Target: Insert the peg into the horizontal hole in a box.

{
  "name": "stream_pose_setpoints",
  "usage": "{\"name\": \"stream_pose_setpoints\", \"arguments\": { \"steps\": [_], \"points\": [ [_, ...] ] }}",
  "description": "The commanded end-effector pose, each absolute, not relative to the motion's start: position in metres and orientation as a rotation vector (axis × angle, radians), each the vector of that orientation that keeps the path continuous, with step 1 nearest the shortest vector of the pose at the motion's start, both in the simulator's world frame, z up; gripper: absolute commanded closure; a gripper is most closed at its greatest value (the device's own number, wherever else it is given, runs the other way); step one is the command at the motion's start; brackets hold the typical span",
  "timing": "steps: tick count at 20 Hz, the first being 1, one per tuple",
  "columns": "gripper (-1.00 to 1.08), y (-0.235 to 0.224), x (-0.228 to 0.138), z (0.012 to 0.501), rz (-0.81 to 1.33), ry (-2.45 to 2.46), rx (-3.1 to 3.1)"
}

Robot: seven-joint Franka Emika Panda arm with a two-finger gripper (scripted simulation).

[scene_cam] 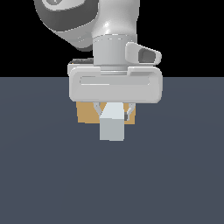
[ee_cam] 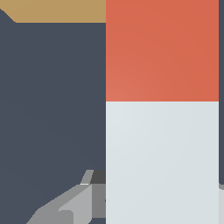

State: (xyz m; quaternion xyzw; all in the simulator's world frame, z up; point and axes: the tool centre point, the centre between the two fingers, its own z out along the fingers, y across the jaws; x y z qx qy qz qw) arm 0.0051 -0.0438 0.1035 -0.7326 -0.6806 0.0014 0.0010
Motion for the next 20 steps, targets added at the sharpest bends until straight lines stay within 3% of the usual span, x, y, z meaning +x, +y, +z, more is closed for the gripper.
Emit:
{"name": "stream_pose_setpoints", "arguments": {
  "steps": [1,10,20],
  "points": [
    [1.08,-0.044,0.008,0.107,-0.004,-2.141,-2.304],
    [1.08,-0.024,0.007,0.105,0.001,-2.139,-2.302],
    [1.08,0.059,0.012,0.107,-0.003,-2.140,-2.303]
  ]
}}
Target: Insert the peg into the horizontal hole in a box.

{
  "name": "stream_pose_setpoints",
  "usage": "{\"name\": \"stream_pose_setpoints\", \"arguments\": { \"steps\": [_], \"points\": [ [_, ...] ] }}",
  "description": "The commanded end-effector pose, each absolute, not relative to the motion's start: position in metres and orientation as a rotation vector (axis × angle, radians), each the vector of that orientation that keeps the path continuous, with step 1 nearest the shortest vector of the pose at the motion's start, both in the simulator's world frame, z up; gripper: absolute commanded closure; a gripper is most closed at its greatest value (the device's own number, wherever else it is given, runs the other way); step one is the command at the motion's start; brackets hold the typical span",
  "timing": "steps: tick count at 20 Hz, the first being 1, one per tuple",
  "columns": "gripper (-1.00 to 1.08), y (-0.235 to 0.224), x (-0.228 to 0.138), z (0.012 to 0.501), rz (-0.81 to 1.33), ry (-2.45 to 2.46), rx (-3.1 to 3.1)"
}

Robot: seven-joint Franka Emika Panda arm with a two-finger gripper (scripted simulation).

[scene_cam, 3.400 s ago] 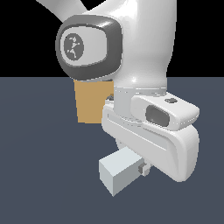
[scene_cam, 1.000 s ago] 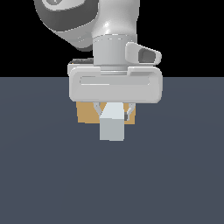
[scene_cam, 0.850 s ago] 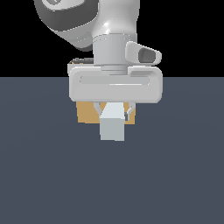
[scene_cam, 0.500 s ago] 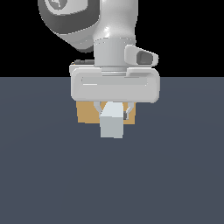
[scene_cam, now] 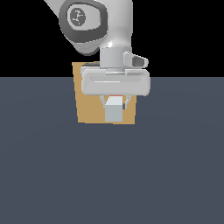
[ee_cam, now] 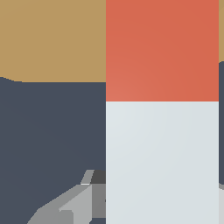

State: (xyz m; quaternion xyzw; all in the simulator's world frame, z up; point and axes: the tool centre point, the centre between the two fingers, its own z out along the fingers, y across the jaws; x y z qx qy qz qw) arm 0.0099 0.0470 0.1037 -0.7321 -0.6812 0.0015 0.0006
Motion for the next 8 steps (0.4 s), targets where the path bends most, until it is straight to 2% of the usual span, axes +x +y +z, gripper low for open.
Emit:
{"name": "stream_pose_setpoints", "arguments": {
  "steps": [1,8],
  "points": [
    [1.08,0.065,0.013,0.107,-0.003,-2.140,-2.303],
    [1.08,0.086,0.015,0.107,-0.004,-2.141,-2.304]
  ]
}}
